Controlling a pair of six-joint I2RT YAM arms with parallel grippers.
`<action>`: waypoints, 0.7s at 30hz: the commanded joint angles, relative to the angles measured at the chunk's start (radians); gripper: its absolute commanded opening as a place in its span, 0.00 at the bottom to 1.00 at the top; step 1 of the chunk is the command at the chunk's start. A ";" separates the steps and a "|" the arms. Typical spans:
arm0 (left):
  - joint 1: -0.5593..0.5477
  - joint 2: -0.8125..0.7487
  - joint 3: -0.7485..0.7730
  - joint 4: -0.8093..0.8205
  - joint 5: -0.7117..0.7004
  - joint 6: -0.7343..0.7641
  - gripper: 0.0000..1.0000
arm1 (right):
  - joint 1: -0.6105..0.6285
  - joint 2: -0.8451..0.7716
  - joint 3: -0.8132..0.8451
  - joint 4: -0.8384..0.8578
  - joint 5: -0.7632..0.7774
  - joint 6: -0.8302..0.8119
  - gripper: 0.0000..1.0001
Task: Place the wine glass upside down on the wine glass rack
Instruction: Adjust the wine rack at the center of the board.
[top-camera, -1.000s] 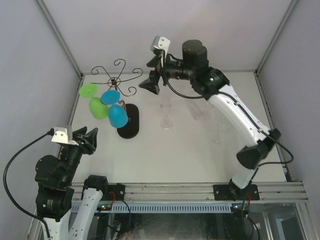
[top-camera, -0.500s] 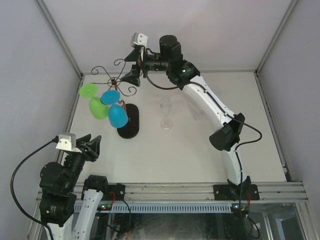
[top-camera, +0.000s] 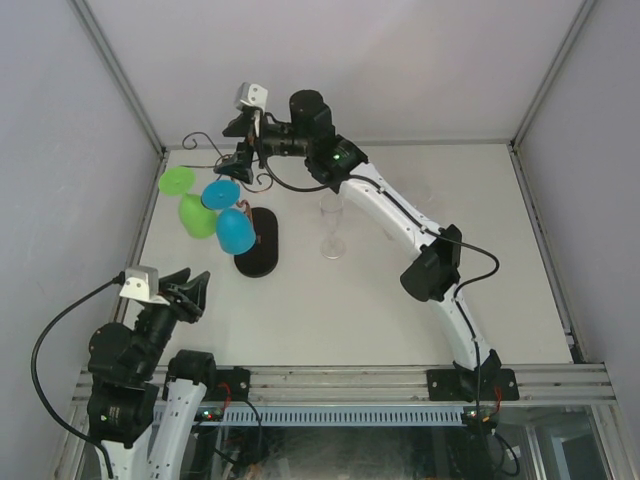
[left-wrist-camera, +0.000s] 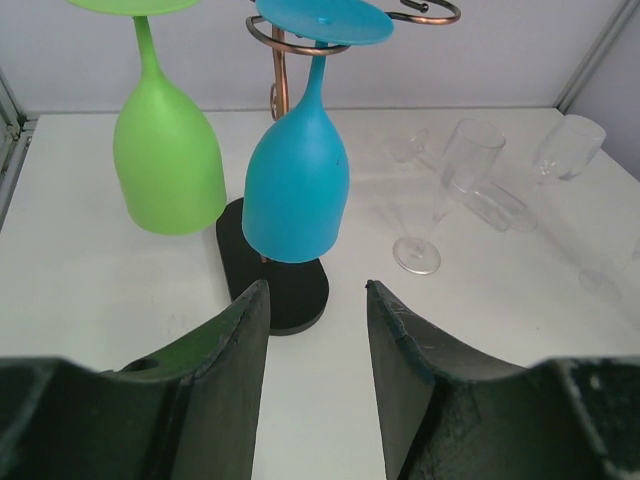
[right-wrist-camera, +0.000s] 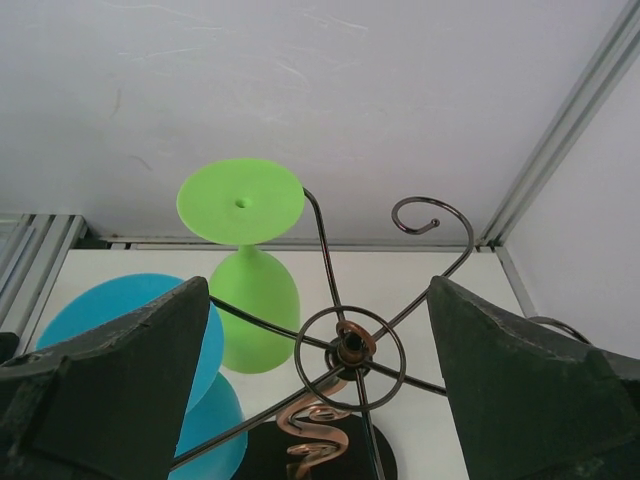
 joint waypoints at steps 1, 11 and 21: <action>-0.006 -0.013 -0.012 0.056 0.016 -0.015 0.47 | 0.013 0.017 0.054 0.054 0.020 0.014 0.88; -0.013 -0.023 -0.015 0.058 0.011 -0.016 0.47 | 0.011 0.045 0.066 0.056 0.063 0.019 0.82; -0.022 -0.039 -0.018 0.056 -0.008 -0.020 0.46 | 0.014 0.068 0.066 0.047 0.081 0.017 0.74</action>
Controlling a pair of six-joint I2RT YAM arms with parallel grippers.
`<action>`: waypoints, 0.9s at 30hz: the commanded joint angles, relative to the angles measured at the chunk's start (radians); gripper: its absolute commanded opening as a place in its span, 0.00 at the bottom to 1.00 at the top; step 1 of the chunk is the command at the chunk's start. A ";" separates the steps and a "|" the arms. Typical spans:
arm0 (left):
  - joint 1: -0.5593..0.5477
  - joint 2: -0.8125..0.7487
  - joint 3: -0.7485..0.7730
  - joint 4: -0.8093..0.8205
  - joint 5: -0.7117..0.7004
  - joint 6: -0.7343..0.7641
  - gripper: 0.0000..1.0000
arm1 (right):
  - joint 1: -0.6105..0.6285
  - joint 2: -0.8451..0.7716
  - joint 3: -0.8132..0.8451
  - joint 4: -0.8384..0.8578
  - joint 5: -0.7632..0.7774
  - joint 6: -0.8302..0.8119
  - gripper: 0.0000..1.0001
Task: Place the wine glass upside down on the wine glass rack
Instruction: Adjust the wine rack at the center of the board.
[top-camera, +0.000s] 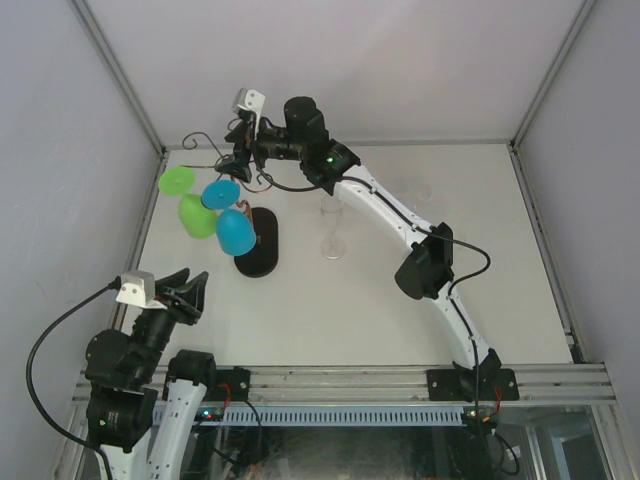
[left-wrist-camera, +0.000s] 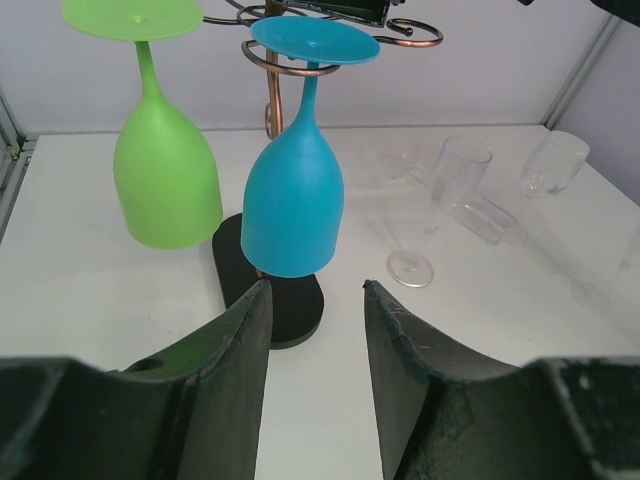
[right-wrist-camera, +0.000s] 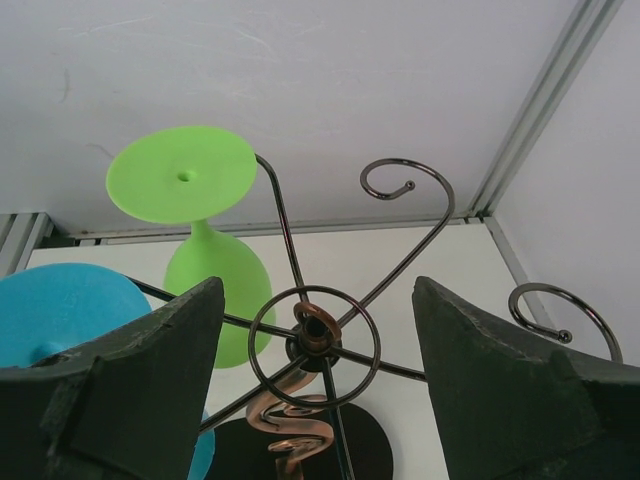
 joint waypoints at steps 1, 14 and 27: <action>-0.010 -0.012 -0.014 0.035 -0.006 -0.015 0.46 | 0.004 0.012 0.053 0.034 0.017 0.016 0.73; -0.016 -0.019 -0.015 0.034 -0.011 -0.016 0.45 | 0.007 0.005 0.041 0.028 0.038 0.004 0.40; -0.018 -0.021 -0.016 0.035 -0.017 -0.018 0.44 | 0.021 -0.013 0.026 -0.021 0.065 -0.048 0.22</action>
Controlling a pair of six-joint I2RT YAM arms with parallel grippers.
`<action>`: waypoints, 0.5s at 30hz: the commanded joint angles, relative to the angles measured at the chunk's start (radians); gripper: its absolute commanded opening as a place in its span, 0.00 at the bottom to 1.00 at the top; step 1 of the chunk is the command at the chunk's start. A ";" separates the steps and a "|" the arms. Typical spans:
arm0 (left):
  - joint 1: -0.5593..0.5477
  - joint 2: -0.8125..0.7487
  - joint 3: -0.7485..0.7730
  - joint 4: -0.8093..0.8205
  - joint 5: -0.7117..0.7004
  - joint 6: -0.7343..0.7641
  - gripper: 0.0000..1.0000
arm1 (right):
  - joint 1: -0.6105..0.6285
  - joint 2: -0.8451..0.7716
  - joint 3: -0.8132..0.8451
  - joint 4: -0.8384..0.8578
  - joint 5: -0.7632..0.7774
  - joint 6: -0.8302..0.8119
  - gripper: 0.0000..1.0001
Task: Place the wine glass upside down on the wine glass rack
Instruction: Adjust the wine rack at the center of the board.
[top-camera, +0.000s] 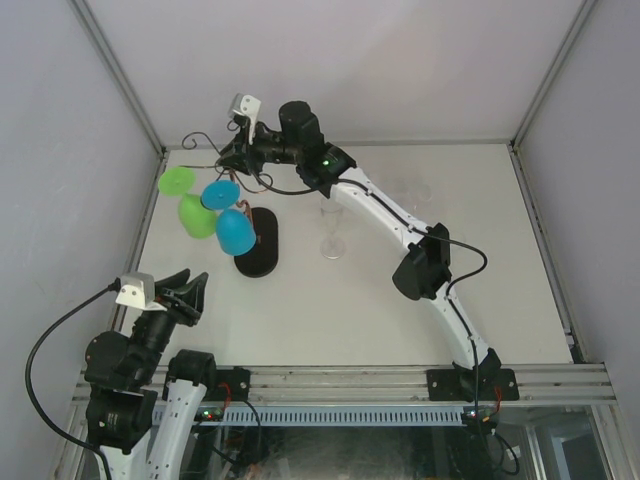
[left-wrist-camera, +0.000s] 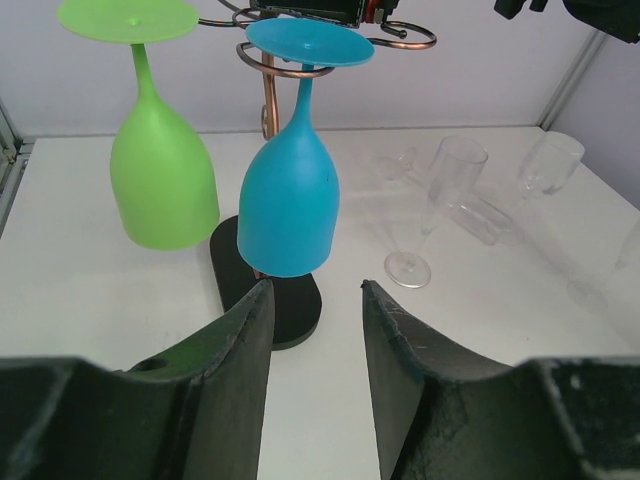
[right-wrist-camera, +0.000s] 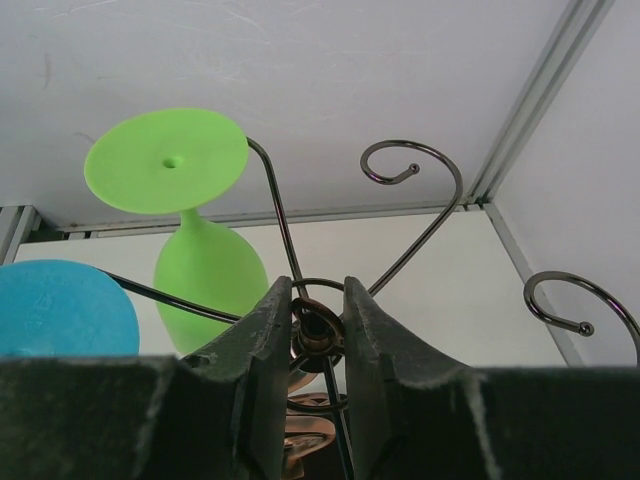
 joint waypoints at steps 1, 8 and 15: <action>-0.008 -0.007 -0.012 0.035 -0.013 -0.014 0.44 | 0.007 -0.038 0.020 -0.004 0.031 -0.033 0.20; -0.009 -0.007 -0.012 0.035 -0.013 -0.015 0.44 | 0.011 -0.082 -0.006 -0.027 0.069 -0.055 0.07; -0.009 -0.008 -0.012 0.035 -0.013 -0.015 0.43 | 0.034 -0.127 -0.053 -0.059 0.166 -0.110 0.00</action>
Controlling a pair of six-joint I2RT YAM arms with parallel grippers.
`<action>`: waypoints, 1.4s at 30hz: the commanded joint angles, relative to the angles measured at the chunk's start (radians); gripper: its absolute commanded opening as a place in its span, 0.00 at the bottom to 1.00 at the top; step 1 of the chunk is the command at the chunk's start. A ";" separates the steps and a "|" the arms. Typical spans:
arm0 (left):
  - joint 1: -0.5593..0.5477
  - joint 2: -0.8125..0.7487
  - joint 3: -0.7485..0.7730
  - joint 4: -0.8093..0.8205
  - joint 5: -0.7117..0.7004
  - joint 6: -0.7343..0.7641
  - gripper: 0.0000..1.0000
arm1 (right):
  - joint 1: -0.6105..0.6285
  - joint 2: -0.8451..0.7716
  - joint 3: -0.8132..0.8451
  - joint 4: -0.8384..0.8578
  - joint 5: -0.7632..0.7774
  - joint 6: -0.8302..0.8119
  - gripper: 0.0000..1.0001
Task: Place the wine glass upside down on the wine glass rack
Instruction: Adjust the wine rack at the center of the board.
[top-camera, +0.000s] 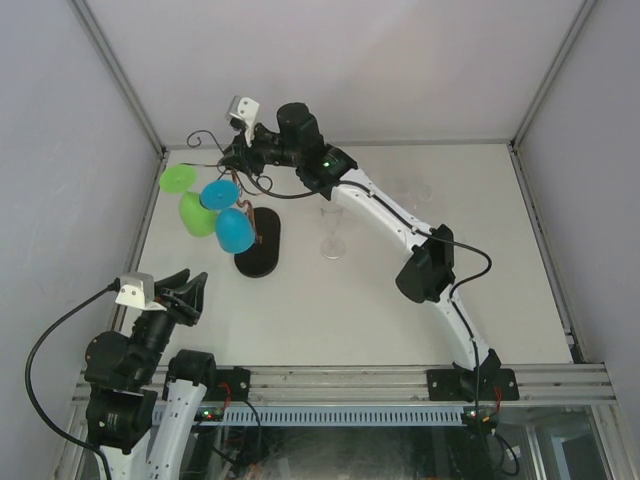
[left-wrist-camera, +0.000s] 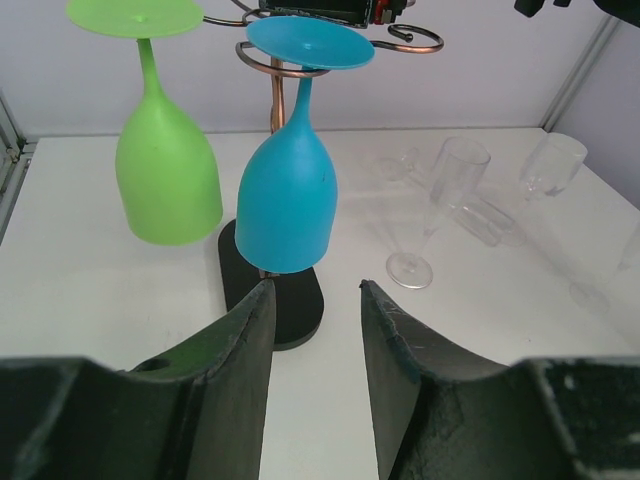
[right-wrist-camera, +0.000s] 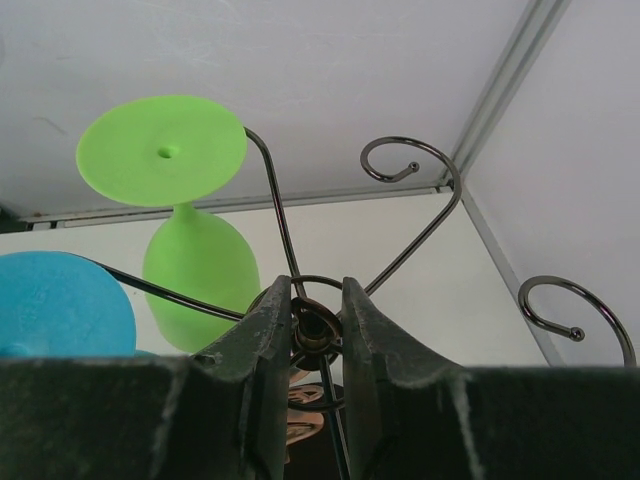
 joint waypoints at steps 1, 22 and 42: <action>-0.009 -0.008 -0.012 0.035 -0.008 -0.015 0.43 | 0.022 -0.091 -0.023 -0.024 0.097 -0.057 0.00; -0.010 -0.003 -0.013 0.035 -0.008 -0.014 0.42 | 0.069 -0.199 -0.169 -0.053 0.403 -0.068 0.00; -0.011 -0.005 -0.013 0.035 -0.010 -0.014 0.42 | 0.133 -0.277 -0.264 -0.071 0.700 -0.070 0.00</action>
